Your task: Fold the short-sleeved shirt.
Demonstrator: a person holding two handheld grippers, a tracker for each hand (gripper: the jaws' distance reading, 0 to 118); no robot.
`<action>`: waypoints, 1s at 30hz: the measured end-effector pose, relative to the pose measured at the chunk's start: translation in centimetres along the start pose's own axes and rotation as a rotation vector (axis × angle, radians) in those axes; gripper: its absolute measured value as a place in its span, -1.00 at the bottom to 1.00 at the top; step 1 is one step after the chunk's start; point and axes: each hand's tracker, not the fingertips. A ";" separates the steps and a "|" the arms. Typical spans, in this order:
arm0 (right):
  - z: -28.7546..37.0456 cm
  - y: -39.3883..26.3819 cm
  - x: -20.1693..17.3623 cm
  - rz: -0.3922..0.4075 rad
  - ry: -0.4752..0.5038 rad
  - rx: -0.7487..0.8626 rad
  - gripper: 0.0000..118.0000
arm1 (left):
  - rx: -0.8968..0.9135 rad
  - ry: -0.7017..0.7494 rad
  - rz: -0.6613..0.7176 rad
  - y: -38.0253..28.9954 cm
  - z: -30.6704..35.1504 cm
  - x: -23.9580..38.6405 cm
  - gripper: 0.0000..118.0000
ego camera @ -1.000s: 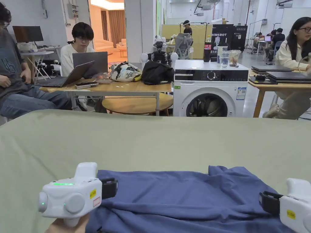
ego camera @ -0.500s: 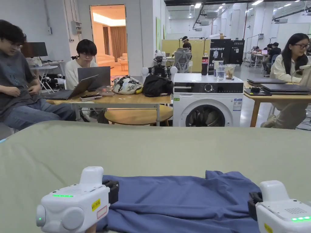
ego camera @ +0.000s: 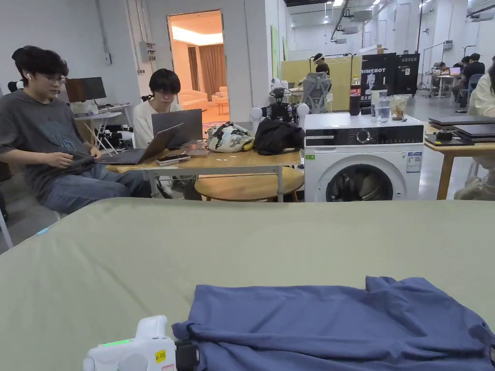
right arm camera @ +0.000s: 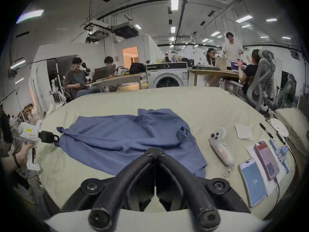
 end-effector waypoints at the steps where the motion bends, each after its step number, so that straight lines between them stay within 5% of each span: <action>1: 0.1 -0.2 0.5 0.003 -0.014 -0.011 -1.00 | -0.047 0.003 0.018 -0.2 -1.1 0.0 -0.62; 7: -1.1 -1.5 4.4 -0.045 -0.115 -0.089 -1.00 | -0.079 0.022 -0.049 0.3 -2.2 1.2 -0.97; 8: -1.7 -1.6 4.9 -0.077 -0.132 -0.109 -0.88 | -0.081 0.025 -0.065 0.3 -2.1 1.3 -0.97; 10: -3.2 -1.6 5.5 -0.118 -0.132 -0.156 0.02 | -0.096 0.026 -0.071 0.4 -2.4 1.2 -0.97; 11: -3.9 -1.6 5.2 -0.140 -0.104 -0.180 0.14 | -0.107 0.023 -0.070 0.6 -2.2 1.3 -0.97; 17: -13.7 -3.7 7.2 -0.168 -0.241 -0.395 0.08 | -0.104 0.055 -0.148 -0.1 -1.4 3.0 -0.97; 18: -14.1 -4.2 7.1 -0.173 -0.204 -0.423 0.01 | -0.101 0.060 -0.151 -0.2 -1.4 3.2 -0.97; 19: -13.6 -3.7 6.7 -0.133 -0.228 -0.381 -0.58 | -0.099 0.065 -0.159 -0.2 -1.3 3.4 -0.97; 20: -12.9 -3.3 6.3 -0.124 -0.208 -0.364 -0.94 | -0.099 0.067 -0.160 -0.2 -1.3 3.3 -0.97; 22: -12.9 -3.0 6.1 -0.170 -0.122 -0.393 -0.94 | -0.096 0.068 -0.165 -0.3 -1.2 3.4 -0.98; 30: -6.3 -0.6 4.8 -0.095 -0.189 -0.292 -0.94 | 0.093 -0.015 -0.197 1.3 7.6 0.6 -0.99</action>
